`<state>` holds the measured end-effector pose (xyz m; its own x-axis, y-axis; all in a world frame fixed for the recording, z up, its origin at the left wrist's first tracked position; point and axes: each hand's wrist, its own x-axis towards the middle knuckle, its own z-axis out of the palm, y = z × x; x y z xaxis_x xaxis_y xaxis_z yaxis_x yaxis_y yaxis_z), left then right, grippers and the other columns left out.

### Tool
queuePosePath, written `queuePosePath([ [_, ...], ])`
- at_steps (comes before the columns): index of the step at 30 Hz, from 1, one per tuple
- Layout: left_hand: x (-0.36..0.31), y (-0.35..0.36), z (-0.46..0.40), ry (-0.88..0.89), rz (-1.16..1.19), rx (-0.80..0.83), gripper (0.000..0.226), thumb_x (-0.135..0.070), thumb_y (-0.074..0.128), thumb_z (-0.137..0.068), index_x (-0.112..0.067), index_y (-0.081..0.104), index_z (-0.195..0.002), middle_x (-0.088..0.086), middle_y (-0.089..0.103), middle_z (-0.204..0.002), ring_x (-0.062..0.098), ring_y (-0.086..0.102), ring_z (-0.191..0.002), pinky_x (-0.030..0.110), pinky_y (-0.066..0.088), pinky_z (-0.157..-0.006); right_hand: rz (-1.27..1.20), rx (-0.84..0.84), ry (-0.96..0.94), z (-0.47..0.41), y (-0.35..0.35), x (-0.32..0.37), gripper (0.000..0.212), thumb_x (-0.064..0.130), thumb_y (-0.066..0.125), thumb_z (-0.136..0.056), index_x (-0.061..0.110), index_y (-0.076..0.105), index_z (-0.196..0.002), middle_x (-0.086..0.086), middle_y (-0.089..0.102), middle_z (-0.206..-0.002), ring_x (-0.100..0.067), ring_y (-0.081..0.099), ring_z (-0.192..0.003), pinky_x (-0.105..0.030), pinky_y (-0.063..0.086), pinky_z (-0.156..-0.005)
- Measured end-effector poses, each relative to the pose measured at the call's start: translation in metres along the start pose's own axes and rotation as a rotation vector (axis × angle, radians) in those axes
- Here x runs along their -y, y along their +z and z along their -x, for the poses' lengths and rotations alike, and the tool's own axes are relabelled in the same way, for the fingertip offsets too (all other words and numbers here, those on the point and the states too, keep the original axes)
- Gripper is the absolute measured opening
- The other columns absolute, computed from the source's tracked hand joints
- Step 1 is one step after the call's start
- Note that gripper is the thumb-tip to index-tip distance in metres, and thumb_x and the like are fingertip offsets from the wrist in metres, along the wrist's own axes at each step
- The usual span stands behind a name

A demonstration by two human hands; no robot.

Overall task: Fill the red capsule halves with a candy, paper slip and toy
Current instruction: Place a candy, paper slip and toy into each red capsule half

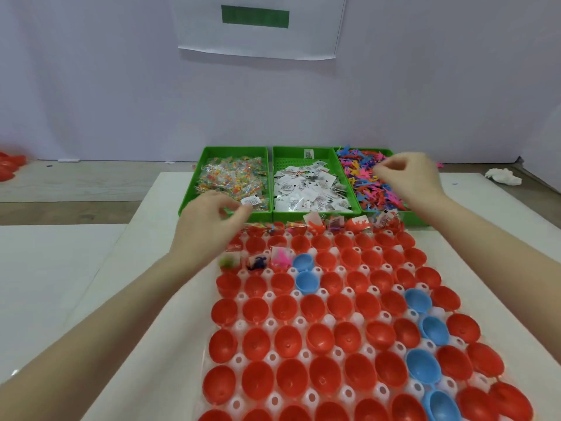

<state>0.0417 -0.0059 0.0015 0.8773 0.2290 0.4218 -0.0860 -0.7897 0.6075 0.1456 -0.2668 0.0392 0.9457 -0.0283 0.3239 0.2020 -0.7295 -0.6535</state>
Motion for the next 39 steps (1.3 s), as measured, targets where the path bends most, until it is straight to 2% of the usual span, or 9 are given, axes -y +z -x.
queuePosePath([
  [3, 0.016, 0.002, -0.024, -0.099, 0.003, 0.065, 0.030, -0.030, 0.055, -0.090, -0.007, 0.068, -0.105, 0.009, 0.065, -0.110, 0.018, 0.055, -0.094, 0.029, 0.039, -0.081, 0.345, 0.199, 0.224, -0.020, 0.000, -0.044, 0.038, 0.032, 0.056, -0.089, 0.009, 0.058, -0.119, -0.014, 0.058, -0.125, -0.031, 0.051, -0.116, -0.041, 0.039, -0.100],
  [6, 0.024, 0.007, -0.039, -0.108, -0.014, 0.224, 0.034, -0.030, 0.050, -0.094, -0.009, 0.061, -0.119, 0.006, 0.057, -0.129, 0.020, 0.049, -0.119, 0.027, 0.033, -0.093, 0.446, 0.359, 0.307, -0.022, 0.002, -0.066, 0.043, 0.037, 0.055, -0.089, 0.010, 0.055, -0.123, -0.014, 0.052, -0.132, -0.032, 0.046, -0.121, -0.041, 0.036, -0.103],
  [14, 0.028, 0.024, -0.046, -0.072, -0.156, 0.572, 0.047, -0.047, 0.038, -0.095, -0.019, 0.056, -0.127, -0.001, 0.047, -0.140, 0.020, 0.044, -0.127, 0.028, 0.033, -0.098, 0.376, 0.085, 0.143, -0.022, 0.003, -0.067, 0.010, 0.015, 0.067, -0.083, 0.008, 0.072, -0.088, -0.013, 0.068, -0.102, -0.029, 0.060, -0.096, -0.035, 0.045, -0.077],
  [18, 0.029, 0.027, -0.048, -0.118, -0.051, 0.442, 0.034, -0.039, 0.052, -0.091, -0.011, 0.071, -0.096, 0.008, 0.067, -0.108, 0.020, 0.060, -0.092, 0.023, 0.043, -0.081, 0.437, -0.056, 0.079, -0.021, 0.001, -0.064, 0.013, 0.018, 0.065, -0.084, 0.009, 0.073, -0.090, -0.012, 0.069, -0.099, -0.032, 0.060, -0.092, -0.036, 0.045, -0.073],
  [22, 0.024, 0.029, -0.051, -0.181, 0.001, 0.338, 0.031, -0.033, 0.063, -0.086, -0.007, 0.068, -0.103, 0.009, 0.065, -0.111, 0.020, 0.059, -0.100, 0.030, 0.046, -0.084, 0.287, -0.167, 0.089, -0.026, 0.005, -0.056, 0.016, 0.017, 0.059, -0.089, 0.004, 0.068, -0.092, -0.016, 0.067, -0.101, -0.033, 0.058, -0.093, -0.032, 0.036, -0.071],
  [28, 0.019, 0.035, -0.053, -0.248, -0.163, 0.467, 0.044, -0.054, 0.054, -0.085, -0.019, 0.066, -0.109, 0.003, 0.062, -0.120, 0.024, 0.054, -0.110, 0.043, 0.039, -0.101, 0.139, -0.130, 0.100, -0.026, 0.011, -0.047, 0.011, 0.008, 0.064, -0.084, 0.002, 0.064, -0.093, -0.015, 0.066, -0.104, -0.029, 0.058, -0.100, -0.028, 0.034, -0.076],
  [33, 0.017, 0.034, -0.058, -0.253, 0.036, 0.345, 0.022, -0.021, 0.066, -0.085, -0.003, 0.071, -0.095, 0.012, 0.066, -0.110, 0.016, 0.053, -0.086, 0.026, 0.041, -0.069, 0.033, -0.092, 0.150, -0.028, 0.009, -0.044, 0.035, 0.005, 0.076, -0.072, 0.000, 0.062, -0.105, -0.016, 0.062, -0.110, -0.029, 0.057, -0.101, -0.031, 0.040, -0.078],
  [37, 0.021, 0.032, -0.056, -0.222, -0.070, 0.181, 0.025, -0.020, 0.055, -0.092, -0.001, 0.067, -0.102, 0.015, 0.061, -0.118, 0.020, 0.053, -0.090, 0.031, 0.039, -0.077, 0.022, -0.103, 0.120, -0.028, 0.008, -0.040, 0.026, 0.000, 0.055, -0.085, 0.002, 0.064, -0.110, -0.017, 0.062, -0.116, -0.023, 0.058, -0.090, -0.027, 0.041, -0.078],
  [39, 0.022, 0.030, -0.054, -0.249, -0.039, 0.054, 0.024, -0.019, 0.050, -0.094, -0.002, 0.064, -0.104, 0.012, 0.061, -0.112, 0.019, 0.051, -0.089, 0.030, 0.036, -0.075, -0.025, -0.073, 0.138, -0.026, 0.012, -0.031, 0.034, -0.006, 0.039, -0.086, 0.002, 0.064, -0.109, -0.017, 0.060, -0.121, -0.019, 0.055, -0.072, -0.025, 0.043, -0.064],
])
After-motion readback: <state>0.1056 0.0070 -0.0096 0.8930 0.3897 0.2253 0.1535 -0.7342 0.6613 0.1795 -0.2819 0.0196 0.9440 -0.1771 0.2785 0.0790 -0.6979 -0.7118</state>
